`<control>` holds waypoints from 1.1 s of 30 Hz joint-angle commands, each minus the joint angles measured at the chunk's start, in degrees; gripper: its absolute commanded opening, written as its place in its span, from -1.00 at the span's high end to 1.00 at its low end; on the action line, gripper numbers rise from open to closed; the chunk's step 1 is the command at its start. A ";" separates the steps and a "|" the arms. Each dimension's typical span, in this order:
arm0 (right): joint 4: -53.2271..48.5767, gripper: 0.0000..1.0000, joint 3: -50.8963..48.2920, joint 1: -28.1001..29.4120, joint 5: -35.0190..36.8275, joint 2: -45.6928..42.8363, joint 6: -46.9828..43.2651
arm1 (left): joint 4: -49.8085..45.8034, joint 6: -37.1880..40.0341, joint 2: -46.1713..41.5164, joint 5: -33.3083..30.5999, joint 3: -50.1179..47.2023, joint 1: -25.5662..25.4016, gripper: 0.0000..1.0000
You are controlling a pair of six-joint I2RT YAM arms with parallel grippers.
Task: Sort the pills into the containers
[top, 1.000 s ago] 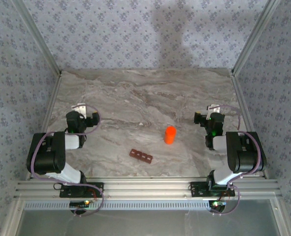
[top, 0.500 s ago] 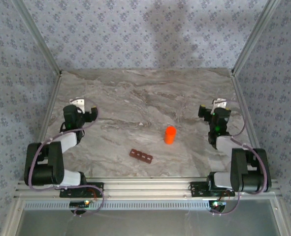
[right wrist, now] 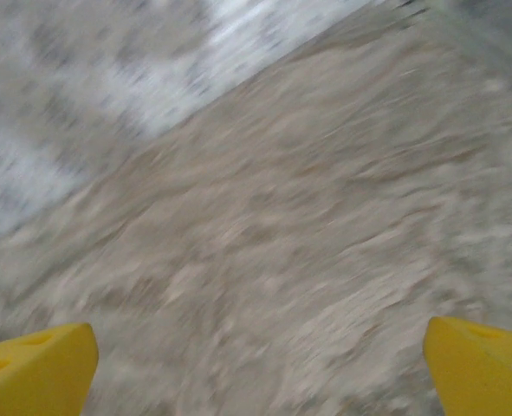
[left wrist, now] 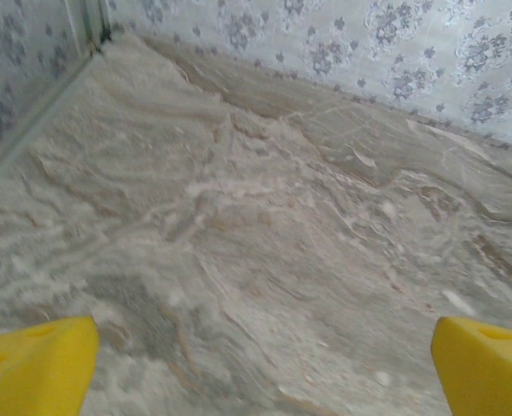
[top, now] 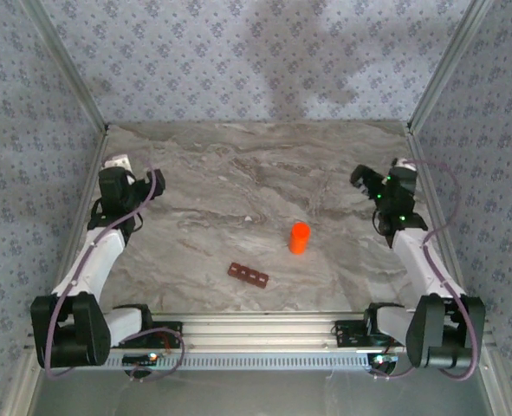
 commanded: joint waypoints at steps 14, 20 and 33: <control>-25.11 -0.80 8.73 47.54 0.11 1.45 -19.54 | -16.76 -18.14 -6.10 -1.15 -0.62 -13.01 -0.96; -23.07 -0.81 5.72 57.64 -0.48 7.26 -23.49 | -18.75 -20.51 -9.01 -2.48 -2.28 -13.01 -0.96; -18.62 -0.77 7.12 63.42 3.88 22.33 -23.13 | -18.38 -22.03 -11.22 1.35 -4.09 -13.02 -0.96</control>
